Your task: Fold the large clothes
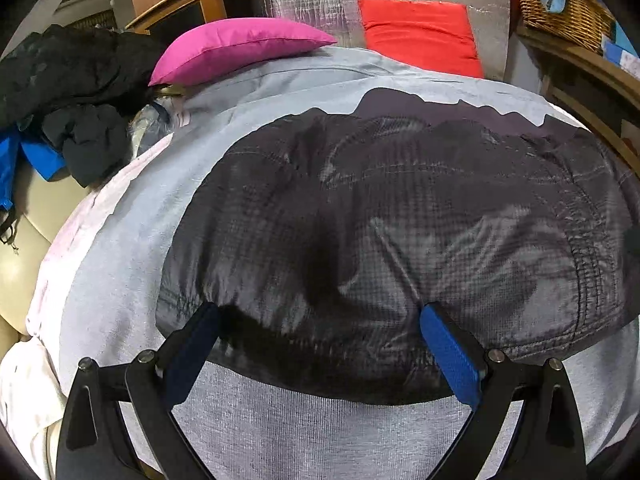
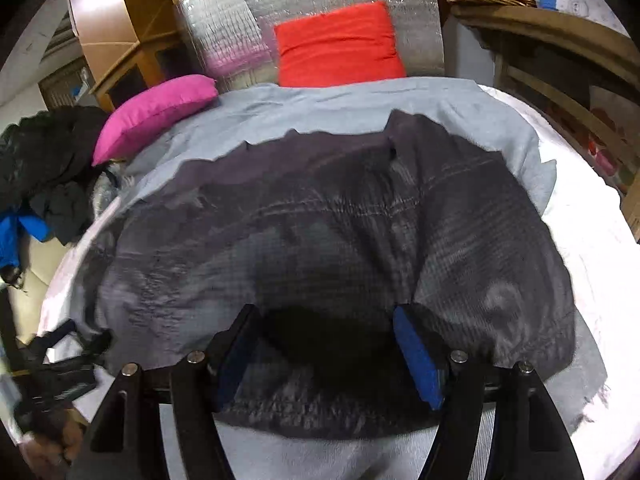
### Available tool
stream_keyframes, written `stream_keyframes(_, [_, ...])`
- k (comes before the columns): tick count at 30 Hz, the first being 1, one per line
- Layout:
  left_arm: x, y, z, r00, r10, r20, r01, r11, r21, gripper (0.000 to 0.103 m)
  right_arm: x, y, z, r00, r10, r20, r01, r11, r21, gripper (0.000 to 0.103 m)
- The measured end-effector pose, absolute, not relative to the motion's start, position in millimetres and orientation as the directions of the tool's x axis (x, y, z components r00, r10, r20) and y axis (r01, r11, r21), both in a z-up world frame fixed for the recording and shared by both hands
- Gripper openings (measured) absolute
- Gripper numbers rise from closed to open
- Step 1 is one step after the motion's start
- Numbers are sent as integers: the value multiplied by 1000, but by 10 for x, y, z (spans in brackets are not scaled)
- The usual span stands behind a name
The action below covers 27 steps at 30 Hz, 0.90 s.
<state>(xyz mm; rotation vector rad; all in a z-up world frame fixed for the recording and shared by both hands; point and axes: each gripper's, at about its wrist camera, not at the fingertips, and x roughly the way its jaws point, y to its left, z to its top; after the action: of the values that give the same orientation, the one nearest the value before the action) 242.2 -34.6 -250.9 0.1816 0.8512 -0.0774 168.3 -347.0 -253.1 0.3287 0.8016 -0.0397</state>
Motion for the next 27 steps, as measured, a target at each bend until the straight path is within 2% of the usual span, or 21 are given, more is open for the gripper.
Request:
stream_keyframes(3, [2296, -350, -2390, 694, 17, -720, 139, 978, 157, 99, 1453, -3539, -2415, 731, 69, -679, 198, 930, 308, 73])
stream_keyframes(7, [2038, -332, -2035, 750, -1, -661, 137, 978, 154, 99, 1041, -3500, -2218, 769, -11, -639, 244, 929, 278, 73])
stream_keyframes(11, [1666, -332, -1437, 834, -7, -552, 120, 978, 169, 99, 685, -3447, -1764, 791, -90, -605, 271, 938, 215, 73])
stream_keyframes(16, [1146, -253, -718, 895, -28, -445, 108, 982, 156, 99, 230, -3355, -1084, 844, -157, -512, 285, 941, 181, 76])
stream_keyframes(22, [537, -55, -118, 945, -26, -325, 82, 984, 160, 100, -266, -3115, -536, 885, -159, -439, 261, 948, 183, 77])
stream_keyframes(27, [121, 122, 241, 964, -31, -263, 71, 987, 143, 103, -659, -2904, -207, 911, -162, -380, 240, 956, 168, 77])
